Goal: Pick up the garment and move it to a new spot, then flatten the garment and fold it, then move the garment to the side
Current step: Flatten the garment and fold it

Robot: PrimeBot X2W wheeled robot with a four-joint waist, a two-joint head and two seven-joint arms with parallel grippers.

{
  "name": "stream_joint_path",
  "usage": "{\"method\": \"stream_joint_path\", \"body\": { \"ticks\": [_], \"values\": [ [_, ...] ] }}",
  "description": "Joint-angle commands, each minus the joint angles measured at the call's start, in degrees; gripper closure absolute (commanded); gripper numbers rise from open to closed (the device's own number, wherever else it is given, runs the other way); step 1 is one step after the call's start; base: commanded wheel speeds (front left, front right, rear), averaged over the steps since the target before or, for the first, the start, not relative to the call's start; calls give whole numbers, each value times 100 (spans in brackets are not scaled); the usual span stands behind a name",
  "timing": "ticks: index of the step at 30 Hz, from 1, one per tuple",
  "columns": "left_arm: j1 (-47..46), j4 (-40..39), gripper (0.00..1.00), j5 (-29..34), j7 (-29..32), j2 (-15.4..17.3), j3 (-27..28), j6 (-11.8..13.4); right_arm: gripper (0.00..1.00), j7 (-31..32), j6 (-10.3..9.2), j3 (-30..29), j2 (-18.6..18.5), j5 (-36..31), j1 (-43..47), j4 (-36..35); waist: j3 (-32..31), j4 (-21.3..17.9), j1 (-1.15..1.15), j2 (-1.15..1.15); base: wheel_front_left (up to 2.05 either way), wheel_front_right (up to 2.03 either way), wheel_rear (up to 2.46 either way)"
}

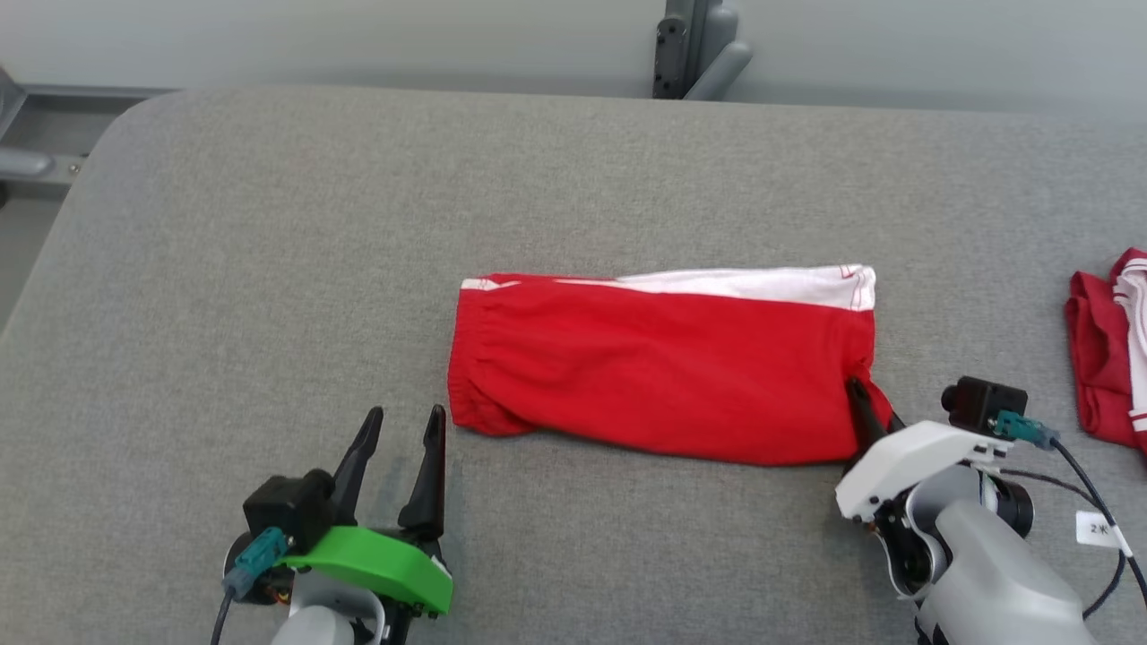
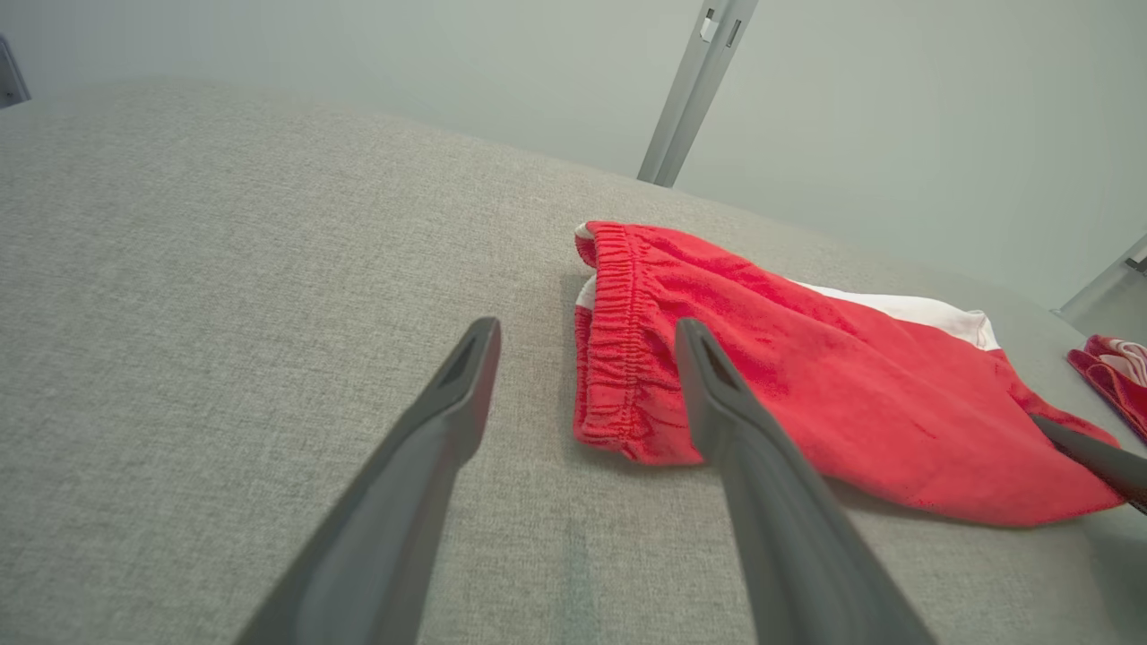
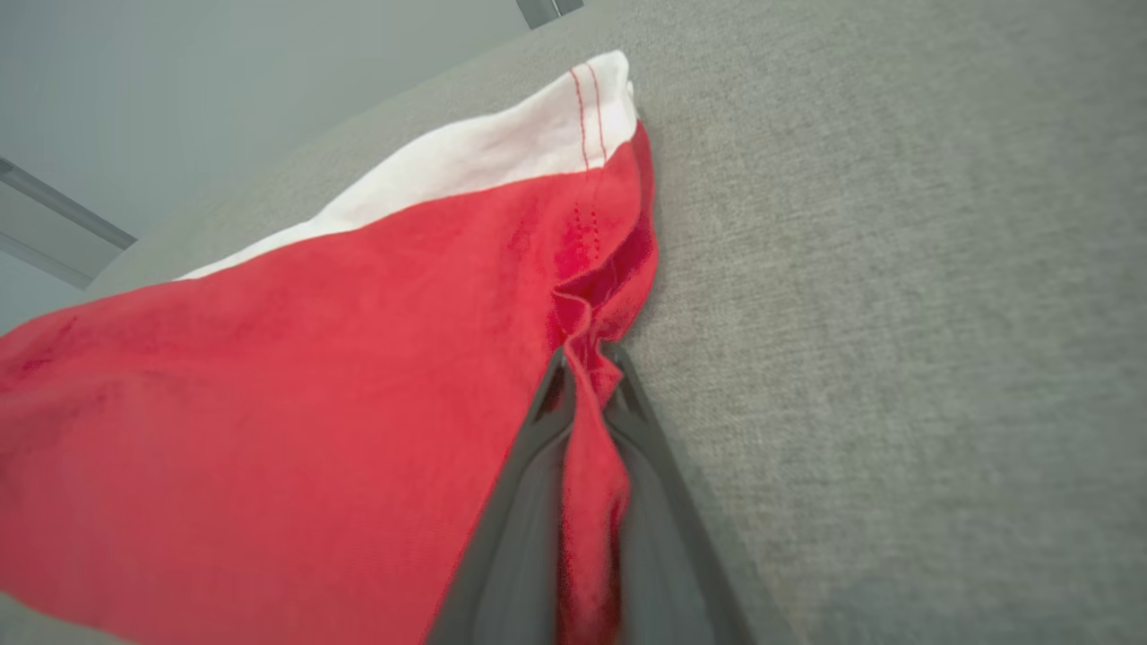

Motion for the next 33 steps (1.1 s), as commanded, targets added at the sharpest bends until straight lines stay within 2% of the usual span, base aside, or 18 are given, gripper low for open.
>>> {"method": "stream_joint_path", "body": {
  "ticks": [1,7,13,19,25,28,29,31,33],
  "values": [
    [235,-17,0,92,-13,20,62,-15,100,-23,-4,-120,-41,34,310,-112,-512,-399,0,42,0,0,0],
    [616,-107,0,97,-13,21,199,-16,100,-24,-3,-508,-86,-77,840,-405,-649,-488,0,42,0,0,0],
    [711,-93,0,129,-13,20,199,-16,100,-25,-4,-726,-109,-302,926,-740,-676,-484,0,42,0,0,0],
    [583,-74,0,151,-13,20,159,-16,100,-25,-3,-614,-24,-684,698,-1189,-607,-373,0,42,0,0,0],
    [514,-65,0,53,-13,19,50,-16,100,-9,-3,142,213,-829,462,-1645,-544,-120,0,42,0,0,0],
    [524,-52,0,44,-13,19,26,-17,100,118,-3,724,321,-825,411,-1868,-536,35,0,42,0,0,0],
    [531,-47,0,44,-13,20,41,-17,100,213,-3,1085,374,-769,387,-1984,-521,136,0,42,0,0,0],
    [532,-45,0,45,-13,18,44,-17,100,259,-3,1254,402,-740,374,-2017,-515,183,0,42,0,0,0],
    [521,-34,0,28,-13,19,36,-17,100,387,-3,1749,452,-682,333,-2010,-489,316,0,42,0,0,0]
  ]
}}
